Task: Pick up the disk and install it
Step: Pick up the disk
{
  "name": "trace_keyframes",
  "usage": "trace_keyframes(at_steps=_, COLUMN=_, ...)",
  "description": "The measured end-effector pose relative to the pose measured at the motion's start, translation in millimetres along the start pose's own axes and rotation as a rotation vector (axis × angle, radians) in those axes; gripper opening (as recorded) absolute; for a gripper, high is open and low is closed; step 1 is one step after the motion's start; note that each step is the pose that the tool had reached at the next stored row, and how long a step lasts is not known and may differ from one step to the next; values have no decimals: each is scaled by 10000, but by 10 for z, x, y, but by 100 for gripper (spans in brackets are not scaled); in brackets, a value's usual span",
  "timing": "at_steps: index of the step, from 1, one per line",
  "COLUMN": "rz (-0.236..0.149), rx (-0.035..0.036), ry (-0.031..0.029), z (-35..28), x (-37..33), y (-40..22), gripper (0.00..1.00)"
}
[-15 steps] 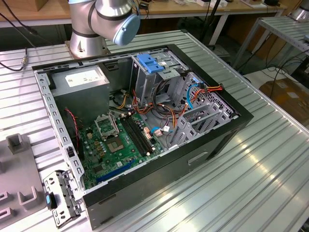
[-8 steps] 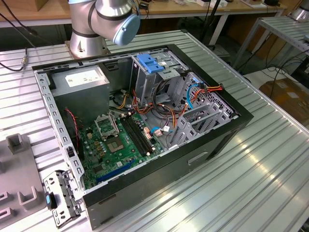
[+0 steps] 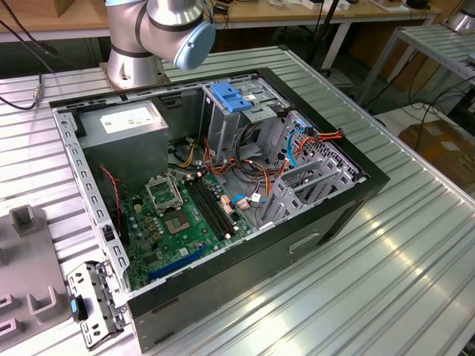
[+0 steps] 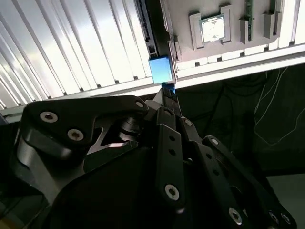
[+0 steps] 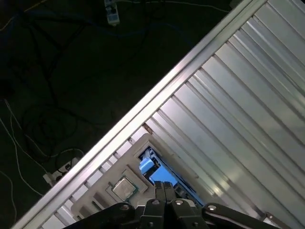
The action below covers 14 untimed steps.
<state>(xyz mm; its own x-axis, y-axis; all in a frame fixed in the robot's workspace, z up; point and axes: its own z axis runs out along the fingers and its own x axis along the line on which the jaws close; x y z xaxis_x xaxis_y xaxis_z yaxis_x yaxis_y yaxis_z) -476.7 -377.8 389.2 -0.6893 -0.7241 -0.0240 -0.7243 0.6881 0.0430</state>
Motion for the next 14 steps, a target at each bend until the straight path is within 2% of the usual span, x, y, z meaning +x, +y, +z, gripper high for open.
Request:
trace_keyframes(at_steps=6, rz=-1498, rx=-36, ry=65, z=4, x=0, y=0, gripper=11)
trace_keyframes(at_steps=8, rz=-1895, rx=-39, ry=77, z=4, x=0, y=0, gripper=11)
trace_keyframes(at_steps=11, rz=-2305, rx=-1, ry=111, z=7, x=0, y=-1, gripper=11)
trace_keyframes(at_steps=12, rz=-2999, rx=51, ry=184, z=19, x=1, y=-1, gripper=11)
trace_keyframes(at_steps=14, rz=-3111, rx=273, ry=114, z=45, x=-9, y=-13, gripper=11)
